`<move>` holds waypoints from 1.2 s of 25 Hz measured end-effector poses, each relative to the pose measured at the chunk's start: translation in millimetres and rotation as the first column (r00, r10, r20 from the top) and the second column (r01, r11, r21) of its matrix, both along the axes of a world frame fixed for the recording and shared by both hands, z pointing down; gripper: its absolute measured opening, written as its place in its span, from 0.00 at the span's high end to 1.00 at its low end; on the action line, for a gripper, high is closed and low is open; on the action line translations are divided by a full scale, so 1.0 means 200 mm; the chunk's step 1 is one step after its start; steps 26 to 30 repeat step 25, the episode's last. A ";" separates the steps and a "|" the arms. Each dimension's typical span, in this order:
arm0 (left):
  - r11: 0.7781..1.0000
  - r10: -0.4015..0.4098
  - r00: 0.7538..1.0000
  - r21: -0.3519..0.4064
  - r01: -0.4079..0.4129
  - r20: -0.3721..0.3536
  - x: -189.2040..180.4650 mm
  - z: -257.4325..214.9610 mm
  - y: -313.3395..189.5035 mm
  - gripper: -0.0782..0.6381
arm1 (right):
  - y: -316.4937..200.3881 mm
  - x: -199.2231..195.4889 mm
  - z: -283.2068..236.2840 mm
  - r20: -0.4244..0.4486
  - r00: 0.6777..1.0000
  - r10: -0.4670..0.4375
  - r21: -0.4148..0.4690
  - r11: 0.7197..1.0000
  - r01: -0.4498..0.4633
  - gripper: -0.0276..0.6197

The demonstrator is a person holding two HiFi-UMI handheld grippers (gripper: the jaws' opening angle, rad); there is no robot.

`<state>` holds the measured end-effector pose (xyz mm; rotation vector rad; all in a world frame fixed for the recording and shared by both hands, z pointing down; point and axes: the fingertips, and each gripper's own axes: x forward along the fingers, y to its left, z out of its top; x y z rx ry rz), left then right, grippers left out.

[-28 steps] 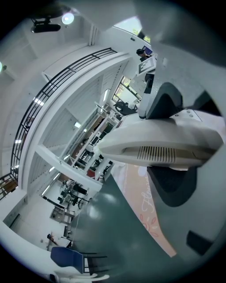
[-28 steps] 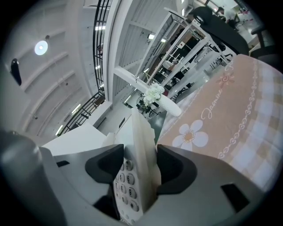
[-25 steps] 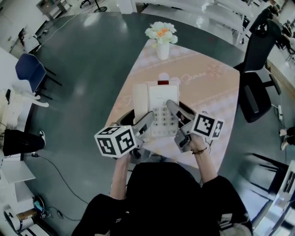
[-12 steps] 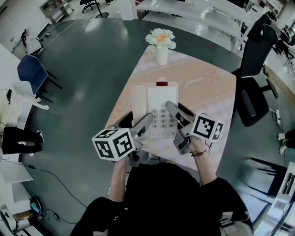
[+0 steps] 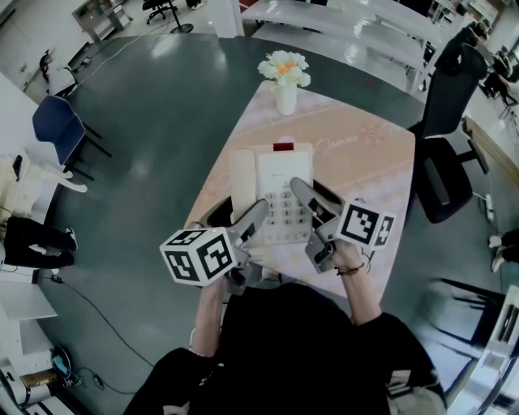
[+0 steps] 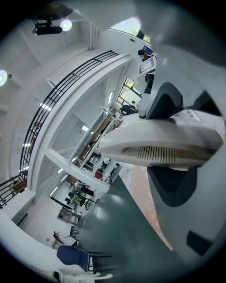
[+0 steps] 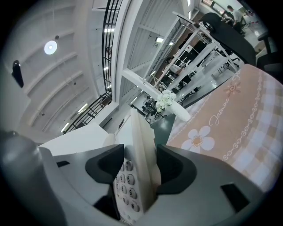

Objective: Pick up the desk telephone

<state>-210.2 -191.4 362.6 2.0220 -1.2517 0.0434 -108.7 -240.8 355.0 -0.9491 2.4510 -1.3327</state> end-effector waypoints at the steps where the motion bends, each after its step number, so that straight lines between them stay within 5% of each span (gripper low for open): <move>1: 1.000 -0.002 1.000 0.000 0.002 0.000 0.00 0.00 0.00 0.44 | 0.00 0.00 0.00 0.000 1.000 -0.002 -0.001 1.000 0.002 0.62; 30: 1.000 0.014 1.000 -0.008 -0.014 -0.002 -0.02 0.02 0.00 0.44 | 0.01 -0.01 0.02 0.014 1.000 0.018 -0.026 0.999 -0.018 0.62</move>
